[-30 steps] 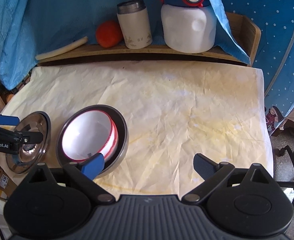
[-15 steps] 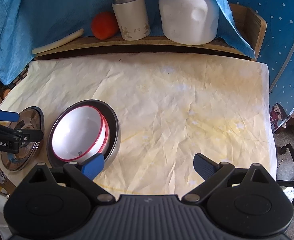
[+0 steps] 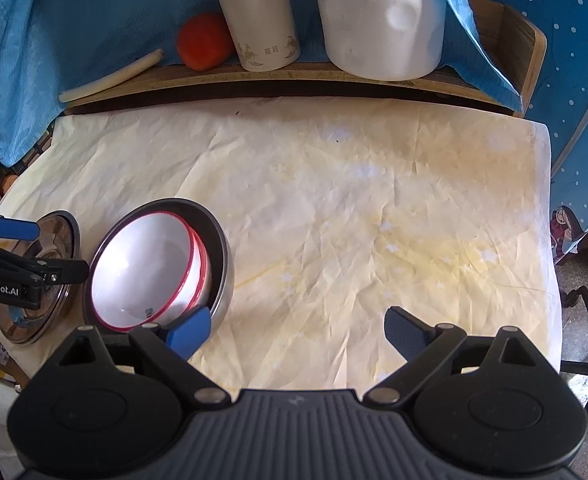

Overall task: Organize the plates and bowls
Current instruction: 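Move both grippers to the rim of the steel plate stack holding the bowls, then close both grippers on the rim of the bottom steel plate, then lift the plate-and-bowl stack with both grippers and carry it over the large steel dish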

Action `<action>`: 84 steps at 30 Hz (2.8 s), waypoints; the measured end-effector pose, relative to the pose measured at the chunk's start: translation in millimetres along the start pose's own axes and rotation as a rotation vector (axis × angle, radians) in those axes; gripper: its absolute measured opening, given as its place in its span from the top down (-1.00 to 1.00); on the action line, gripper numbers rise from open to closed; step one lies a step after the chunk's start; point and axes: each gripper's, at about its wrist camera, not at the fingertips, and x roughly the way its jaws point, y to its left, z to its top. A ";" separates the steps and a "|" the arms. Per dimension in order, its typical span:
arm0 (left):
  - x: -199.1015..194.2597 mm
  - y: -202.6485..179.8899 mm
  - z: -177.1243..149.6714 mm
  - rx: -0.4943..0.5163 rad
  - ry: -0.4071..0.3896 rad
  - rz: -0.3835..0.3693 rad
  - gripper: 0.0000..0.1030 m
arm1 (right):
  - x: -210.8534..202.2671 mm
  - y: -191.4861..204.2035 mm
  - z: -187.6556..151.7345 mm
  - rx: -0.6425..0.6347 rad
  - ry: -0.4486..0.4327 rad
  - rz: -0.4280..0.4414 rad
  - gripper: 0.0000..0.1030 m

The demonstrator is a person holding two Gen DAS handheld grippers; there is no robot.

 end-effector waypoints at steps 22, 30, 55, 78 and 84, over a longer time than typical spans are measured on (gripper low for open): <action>5.3 -12.4 8.2 0.072 0.006 -0.017 -0.76 | 4.2 6.6 2.8 -0.019 0.019 0.025 -0.78; 6.8 -21.1 14.6 0.132 0.011 -0.032 -0.47 | 6.2 11.1 3.2 -0.006 0.034 0.043 -0.63; 20.6 -25.8 21.7 0.125 0.074 -0.182 0.72 | 12.1 8.4 4.7 0.104 0.076 0.144 0.06; 23.2 -17.5 21.5 0.058 0.083 -0.241 0.86 | 15.6 16.7 6.0 0.128 0.080 0.194 0.69; 23.9 -17.2 21.8 0.059 0.087 -0.248 0.86 | 14.9 17.1 3.4 0.145 0.074 0.189 0.71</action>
